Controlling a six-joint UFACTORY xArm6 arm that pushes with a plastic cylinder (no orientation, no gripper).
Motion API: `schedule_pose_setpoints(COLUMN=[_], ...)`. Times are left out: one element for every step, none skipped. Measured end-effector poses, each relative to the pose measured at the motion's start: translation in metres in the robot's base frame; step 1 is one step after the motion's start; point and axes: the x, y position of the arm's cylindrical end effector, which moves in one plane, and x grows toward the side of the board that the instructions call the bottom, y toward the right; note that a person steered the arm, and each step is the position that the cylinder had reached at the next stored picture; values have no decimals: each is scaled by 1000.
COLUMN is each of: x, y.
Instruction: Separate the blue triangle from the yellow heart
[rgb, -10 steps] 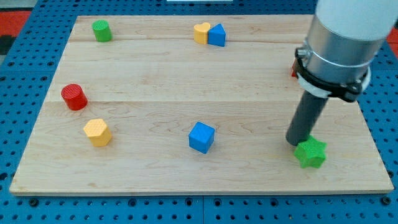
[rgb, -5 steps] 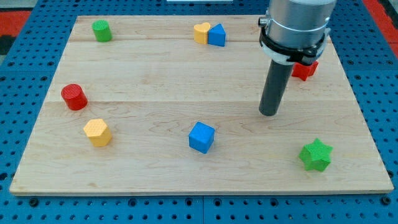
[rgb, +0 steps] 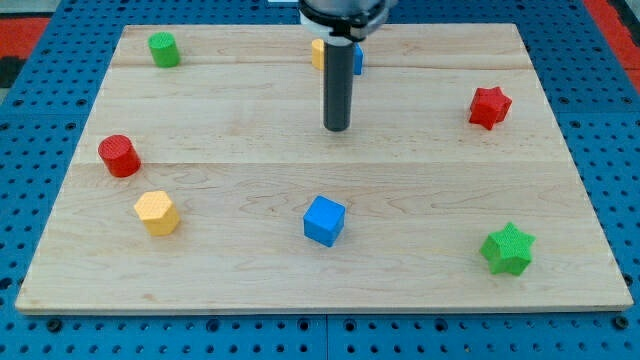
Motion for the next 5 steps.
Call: schedule_pose_setpoints(x=[-33, -56, -66, -88, -102], y=[-1, -1, -1, -1, 6])
